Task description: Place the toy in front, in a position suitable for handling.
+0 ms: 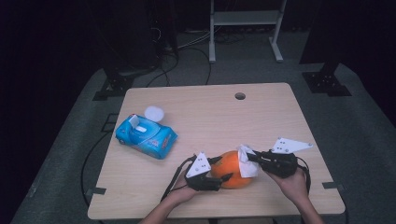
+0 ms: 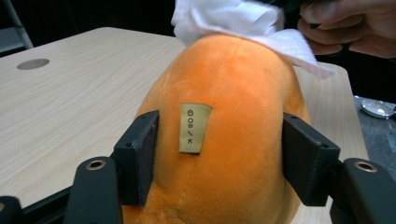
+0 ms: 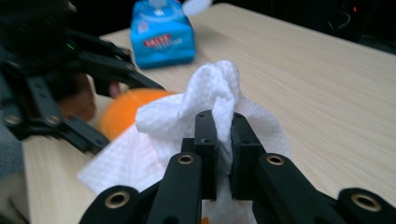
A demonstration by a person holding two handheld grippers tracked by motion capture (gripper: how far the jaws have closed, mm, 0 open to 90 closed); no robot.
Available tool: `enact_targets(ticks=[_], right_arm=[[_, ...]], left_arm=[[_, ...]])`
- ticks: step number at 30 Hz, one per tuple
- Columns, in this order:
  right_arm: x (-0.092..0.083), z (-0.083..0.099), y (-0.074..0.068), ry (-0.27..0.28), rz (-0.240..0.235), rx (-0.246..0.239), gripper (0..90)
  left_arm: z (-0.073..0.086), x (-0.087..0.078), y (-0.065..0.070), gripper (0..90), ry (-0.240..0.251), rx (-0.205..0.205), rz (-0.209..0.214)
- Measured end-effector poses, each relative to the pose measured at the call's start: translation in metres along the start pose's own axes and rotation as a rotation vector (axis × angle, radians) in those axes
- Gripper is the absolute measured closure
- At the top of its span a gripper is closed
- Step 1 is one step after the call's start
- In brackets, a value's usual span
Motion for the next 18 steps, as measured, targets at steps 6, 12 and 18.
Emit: enact_targets(ticks=[6,12,18], right_arm=[[0.003,-0.006,-0.017,0.013,-0.041,-0.070,83.1],[-0.003,-0.003,-0.003,0.015,0.020,-0.029,83.1],[-0.002,-0.016,-0.037,0.051,-0.042,-0.128,83.1]], left_arm=[[0.000,-0.001,-0.003,31.8,0.013,-0.035,-0.002],[-0.016,-0.005,0.002,40.4,0.010,-0.010,-0.033],[-0.024,-0.009,0.006,42.1,-0.015,0.033,-0.036]])
Point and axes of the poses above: each handheld gripper's, and its own axes: x roughly forward along the jaws, z roughly out of its underside, y roughly to its right, the point moved 4 cm from there along x, roughly forward along the jaws, and after that the axes turned 12 degrees about x, right-handed, at the moved point
